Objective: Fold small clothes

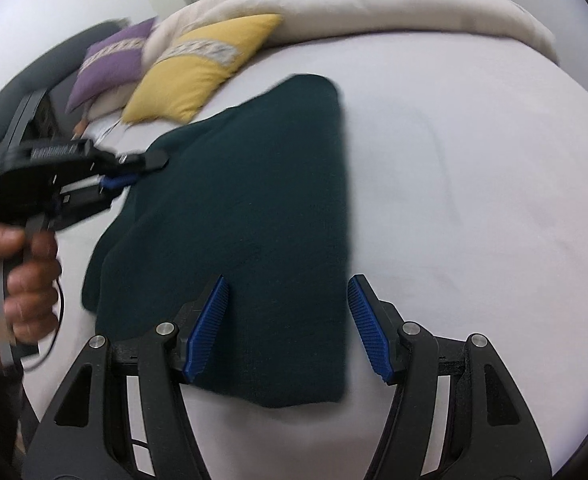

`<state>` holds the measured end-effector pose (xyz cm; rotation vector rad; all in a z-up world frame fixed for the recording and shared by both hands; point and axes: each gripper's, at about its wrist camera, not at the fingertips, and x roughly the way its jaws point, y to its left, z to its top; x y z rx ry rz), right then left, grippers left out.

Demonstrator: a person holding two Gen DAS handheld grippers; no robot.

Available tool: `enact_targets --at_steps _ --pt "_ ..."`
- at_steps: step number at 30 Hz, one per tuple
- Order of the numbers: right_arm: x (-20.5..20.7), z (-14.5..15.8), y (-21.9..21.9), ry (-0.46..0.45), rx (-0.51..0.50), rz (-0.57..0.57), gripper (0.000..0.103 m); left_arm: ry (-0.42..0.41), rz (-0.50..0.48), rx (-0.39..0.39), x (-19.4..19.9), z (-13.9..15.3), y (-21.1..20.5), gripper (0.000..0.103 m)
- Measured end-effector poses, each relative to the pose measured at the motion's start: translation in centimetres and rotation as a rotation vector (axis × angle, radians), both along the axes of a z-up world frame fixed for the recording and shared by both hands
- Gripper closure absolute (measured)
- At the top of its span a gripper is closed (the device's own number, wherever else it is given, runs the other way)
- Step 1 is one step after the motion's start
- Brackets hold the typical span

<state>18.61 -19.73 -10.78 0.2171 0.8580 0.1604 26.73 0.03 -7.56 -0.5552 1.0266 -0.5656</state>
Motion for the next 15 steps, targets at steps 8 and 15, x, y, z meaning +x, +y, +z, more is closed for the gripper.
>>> enact_targets --at_steps 8,15 --pt "-0.7 1.4 5.2 -0.022 -0.08 0.124 0.041 0.002 0.054 0.024 1.3 -0.1 5.1 0.091" --pt "-0.3 1.8 7.8 -0.009 -0.112 0.181 0.041 0.044 0.076 0.046 2.5 -1.6 9.1 0.091"
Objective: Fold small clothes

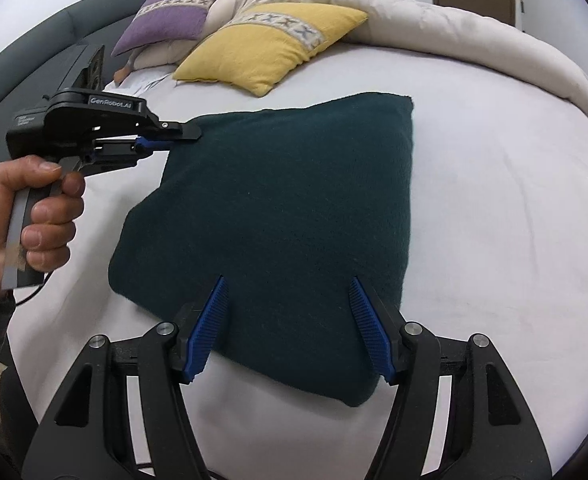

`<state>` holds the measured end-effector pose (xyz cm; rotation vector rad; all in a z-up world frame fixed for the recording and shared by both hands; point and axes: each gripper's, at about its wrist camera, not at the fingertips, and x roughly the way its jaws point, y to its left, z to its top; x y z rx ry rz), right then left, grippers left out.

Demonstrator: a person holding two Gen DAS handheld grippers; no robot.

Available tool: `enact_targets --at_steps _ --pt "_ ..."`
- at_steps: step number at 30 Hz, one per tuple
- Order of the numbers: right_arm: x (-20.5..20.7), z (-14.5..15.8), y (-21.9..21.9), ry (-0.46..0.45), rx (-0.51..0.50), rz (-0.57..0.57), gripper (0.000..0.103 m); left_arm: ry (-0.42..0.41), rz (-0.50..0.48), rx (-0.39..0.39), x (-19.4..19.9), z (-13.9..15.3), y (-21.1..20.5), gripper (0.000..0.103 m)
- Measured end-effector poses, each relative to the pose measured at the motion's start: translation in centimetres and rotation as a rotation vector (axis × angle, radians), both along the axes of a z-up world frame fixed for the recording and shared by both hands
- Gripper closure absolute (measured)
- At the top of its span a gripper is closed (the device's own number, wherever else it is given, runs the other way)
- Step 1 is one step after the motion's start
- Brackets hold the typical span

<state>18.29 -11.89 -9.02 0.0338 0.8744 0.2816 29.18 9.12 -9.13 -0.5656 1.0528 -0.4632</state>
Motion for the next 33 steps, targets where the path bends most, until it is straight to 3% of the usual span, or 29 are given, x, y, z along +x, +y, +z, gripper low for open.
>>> enact_targets --at_steps 7,12,16,20,23,27,30,33 --pt "0.8 0.0 2.9 -0.003 -0.031 0.055 0.041 0.006 0.01 0.035 1.1 -0.3 2.0 0.09" --pt "1.8 -0.9 4.1 0.022 -0.034 0.067 0.041 0.032 0.031 0.035 1.2 -2.2 3.2 0.091" --pt "2.0 -1.8 5.3 0.036 -0.034 0.083 0.041 0.045 0.06 0.038 1.5 -3.1 4.3 0.096" --pt "2.3 -2.7 6.2 0.044 -0.046 0.093 0.041 0.042 0.054 0.093 1.5 -4.0 3.4 0.096" --pt "2.3 -3.0 6.3 0.053 -0.055 0.09 0.041 0.004 0.1 0.079 0.2 -3.3 3.8 0.089" --pt "1.0 -0.8 4.9 0.011 0.014 0.11 0.041 -0.122 0.138 0.108 -2.6 -0.2 4.0 0.079" --pt "1.0 1.4 2.1 -0.046 0.095 0.035 0.041 -0.221 0.068 0.147 -4.7 1.9 1.7 0.078" --pt "2.0 1.9 -0.4 -0.036 0.129 -0.056 0.041 -0.244 -0.027 0.247 -5.6 1.4 -1.4 0.078"
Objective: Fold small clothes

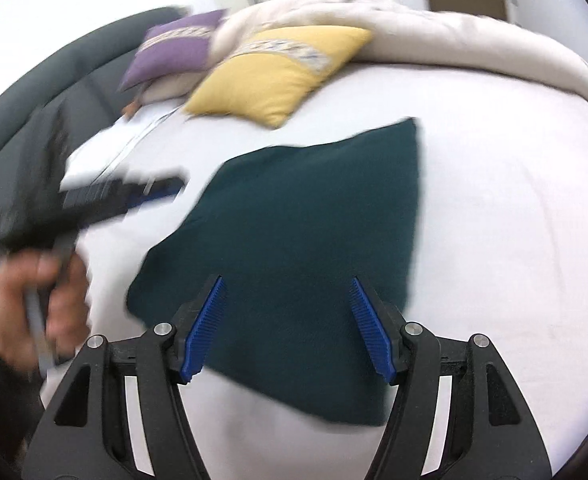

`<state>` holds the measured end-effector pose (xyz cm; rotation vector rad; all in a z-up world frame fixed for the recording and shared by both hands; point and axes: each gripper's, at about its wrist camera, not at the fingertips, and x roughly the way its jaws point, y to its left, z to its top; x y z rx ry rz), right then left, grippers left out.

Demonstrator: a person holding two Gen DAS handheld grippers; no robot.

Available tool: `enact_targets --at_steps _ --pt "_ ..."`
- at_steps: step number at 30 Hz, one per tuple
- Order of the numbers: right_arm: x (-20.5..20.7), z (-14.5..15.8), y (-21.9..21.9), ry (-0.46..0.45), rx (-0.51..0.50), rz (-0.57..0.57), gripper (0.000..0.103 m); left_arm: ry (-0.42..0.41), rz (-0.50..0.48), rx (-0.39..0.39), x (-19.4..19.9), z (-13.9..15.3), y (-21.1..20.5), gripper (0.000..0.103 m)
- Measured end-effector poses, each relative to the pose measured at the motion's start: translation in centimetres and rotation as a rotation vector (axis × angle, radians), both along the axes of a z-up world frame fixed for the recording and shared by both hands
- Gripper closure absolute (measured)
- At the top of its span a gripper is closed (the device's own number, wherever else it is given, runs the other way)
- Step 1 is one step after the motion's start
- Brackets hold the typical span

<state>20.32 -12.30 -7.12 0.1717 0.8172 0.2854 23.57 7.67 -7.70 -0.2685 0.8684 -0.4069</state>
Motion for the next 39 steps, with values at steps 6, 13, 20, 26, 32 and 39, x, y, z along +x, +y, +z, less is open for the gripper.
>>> enact_targets --at_steps 6,13,20,26,32,39 --pt "0.6 -2.9 -0.6 0.116 -0.059 -0.034 0.041 0.072 0.002 0.059 -0.1 -4.5 -0.1 0.092" --pt "-0.1 -4.6 0.9 0.151 -0.054 -0.027 0.04 0.039 -0.018 0.148 -0.9 -4.5 -0.5 0.091" --pt "-1.3 -6.0 2.3 0.13 -0.142 0.01 0.04 0.021 -0.003 0.14 -1.8 -4.7 0.2 0.091" --pt "-1.2 -3.9 -0.3 0.13 -0.098 0.028 0.041 0.046 0.007 0.151 -1.8 -2.9 0.5 0.091" --pt "0.8 -1.1 -4.3 0.073 0.083 -0.07 0.041 -0.066 0.043 0.162 -0.4 1.6 -1.8 0.06" --pt "7.6 -2.5 -3.7 0.131 0.316 0.002 0.039 0.067 0.063 0.175 7.4 -2.8 -4.3 0.056"
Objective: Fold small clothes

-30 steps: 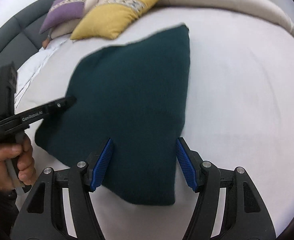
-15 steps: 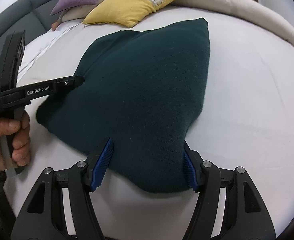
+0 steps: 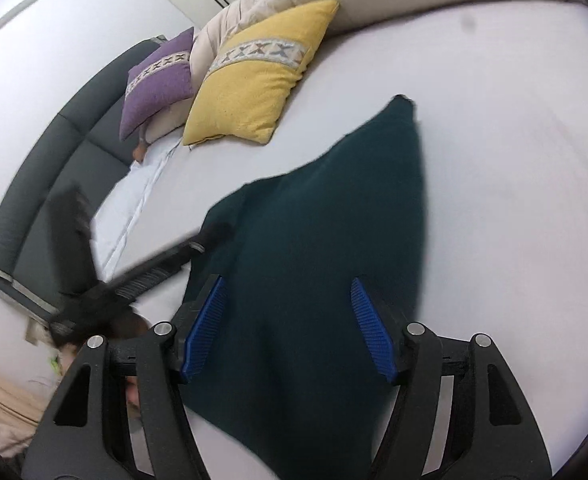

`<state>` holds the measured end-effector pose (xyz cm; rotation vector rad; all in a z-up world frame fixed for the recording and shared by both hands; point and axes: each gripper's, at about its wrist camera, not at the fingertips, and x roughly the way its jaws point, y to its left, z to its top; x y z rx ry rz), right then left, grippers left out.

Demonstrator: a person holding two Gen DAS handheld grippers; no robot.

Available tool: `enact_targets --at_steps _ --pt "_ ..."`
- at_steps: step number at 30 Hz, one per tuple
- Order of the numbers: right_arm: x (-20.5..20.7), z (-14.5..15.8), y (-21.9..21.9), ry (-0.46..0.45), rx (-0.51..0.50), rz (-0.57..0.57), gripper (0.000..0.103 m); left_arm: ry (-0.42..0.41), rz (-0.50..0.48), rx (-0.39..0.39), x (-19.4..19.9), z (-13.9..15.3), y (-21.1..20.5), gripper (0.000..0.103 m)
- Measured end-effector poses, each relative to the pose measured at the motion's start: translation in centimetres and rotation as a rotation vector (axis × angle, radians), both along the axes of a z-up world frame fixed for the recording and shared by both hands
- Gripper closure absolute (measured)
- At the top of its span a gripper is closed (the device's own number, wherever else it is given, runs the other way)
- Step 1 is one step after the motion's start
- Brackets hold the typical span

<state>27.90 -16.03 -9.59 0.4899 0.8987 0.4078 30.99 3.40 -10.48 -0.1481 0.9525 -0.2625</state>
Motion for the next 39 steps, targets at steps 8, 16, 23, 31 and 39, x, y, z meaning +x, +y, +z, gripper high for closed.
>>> enact_targets --at_steps 8,16,23,31,39 --pt "11.1 -1.6 -1.1 0.103 0.143 -0.003 0.041 -0.027 -0.038 -0.089 1.0 -1.9 1.4 0.056" --pt "18.1 -5.7 -2.6 0.192 0.144 -0.104 0.052 -0.036 -0.042 -0.181 0.7 -2.5 2.5 0.057" --pt "16.4 -5.8 -6.0 0.17 0.16 -0.155 0.072 -0.039 -0.04 -0.221 0.4 -2.9 3.0 0.058" --pt "3.1 -1.2 -1.6 0.115 0.388 0.208 0.068 -0.05 -0.039 -0.197 0.1 -2.7 2.7 0.058" --pt "2.4 -10.4 -0.9 0.319 0.374 0.133 0.099 -0.053 -0.047 -0.2 0.0 -2.9 2.9 0.058"
